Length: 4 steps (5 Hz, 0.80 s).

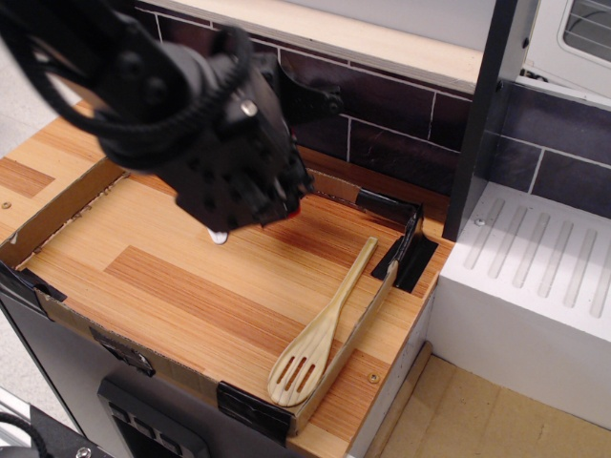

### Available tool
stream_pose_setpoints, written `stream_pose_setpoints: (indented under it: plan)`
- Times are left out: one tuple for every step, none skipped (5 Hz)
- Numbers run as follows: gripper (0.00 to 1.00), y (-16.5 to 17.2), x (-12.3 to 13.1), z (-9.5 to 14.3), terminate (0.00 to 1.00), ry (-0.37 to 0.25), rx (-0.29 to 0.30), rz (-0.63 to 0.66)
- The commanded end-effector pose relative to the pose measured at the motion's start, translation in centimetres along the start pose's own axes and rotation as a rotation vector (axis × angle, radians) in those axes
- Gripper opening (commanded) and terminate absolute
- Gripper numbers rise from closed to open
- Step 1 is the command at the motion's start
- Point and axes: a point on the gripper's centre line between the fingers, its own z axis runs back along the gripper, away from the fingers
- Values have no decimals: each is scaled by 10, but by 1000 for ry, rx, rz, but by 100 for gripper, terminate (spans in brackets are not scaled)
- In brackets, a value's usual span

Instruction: Upright hot sauce bottle

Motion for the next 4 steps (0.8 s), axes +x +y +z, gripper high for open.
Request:
stream_pose_setpoints:
  plan:
    - [0,-3,-4,3,0,-118,0,24]
    - [0,-3,-13,5,0,-147,-6,8]
    - [0,-4,-18,9,0,-161,-2,-15]
    - [0,-4,-24,14,0,-130,-20,-36]
